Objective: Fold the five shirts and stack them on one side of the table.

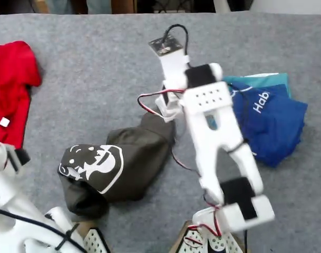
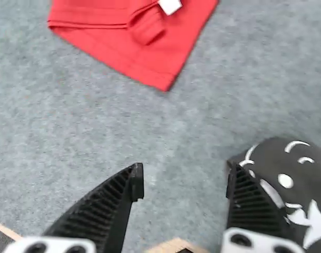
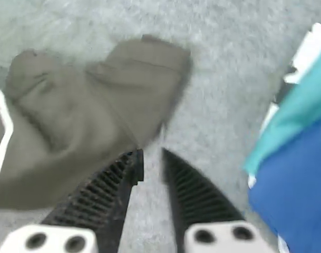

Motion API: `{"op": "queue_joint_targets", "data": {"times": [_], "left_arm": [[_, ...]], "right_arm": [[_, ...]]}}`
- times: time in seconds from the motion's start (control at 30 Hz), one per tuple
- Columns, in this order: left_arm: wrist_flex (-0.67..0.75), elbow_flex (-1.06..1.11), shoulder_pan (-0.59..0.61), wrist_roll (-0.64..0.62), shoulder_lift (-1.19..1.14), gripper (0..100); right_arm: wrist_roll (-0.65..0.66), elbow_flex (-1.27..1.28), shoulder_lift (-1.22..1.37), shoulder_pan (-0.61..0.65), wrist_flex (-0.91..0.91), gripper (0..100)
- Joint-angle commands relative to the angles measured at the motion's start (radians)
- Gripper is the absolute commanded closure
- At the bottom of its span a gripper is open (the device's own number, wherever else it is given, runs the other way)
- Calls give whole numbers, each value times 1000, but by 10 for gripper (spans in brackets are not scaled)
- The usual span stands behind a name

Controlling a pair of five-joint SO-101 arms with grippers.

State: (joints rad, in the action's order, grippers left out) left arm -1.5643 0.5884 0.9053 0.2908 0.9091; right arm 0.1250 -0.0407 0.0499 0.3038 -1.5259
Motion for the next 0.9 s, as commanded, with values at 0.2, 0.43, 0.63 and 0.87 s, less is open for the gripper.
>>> {"op": "queue_joint_targets", "data": {"times": [0.2, 0.43, 0.63, 0.87], "left_arm": [[121, 157, 64, 18, 8, 770], [124, 174, 64, 18, 11, 780], [124, 174, 64, 17, 8, 780], [155, 173, 51, 14, 9, 780]], "right_arm": [[3, -205, 484, 20, 55, 688], [-2, -446, 618, 21, -46, 975], [0, -598, 616, 17, -222, 974], [-37, -567, 404, 29, -241, 982]]}}
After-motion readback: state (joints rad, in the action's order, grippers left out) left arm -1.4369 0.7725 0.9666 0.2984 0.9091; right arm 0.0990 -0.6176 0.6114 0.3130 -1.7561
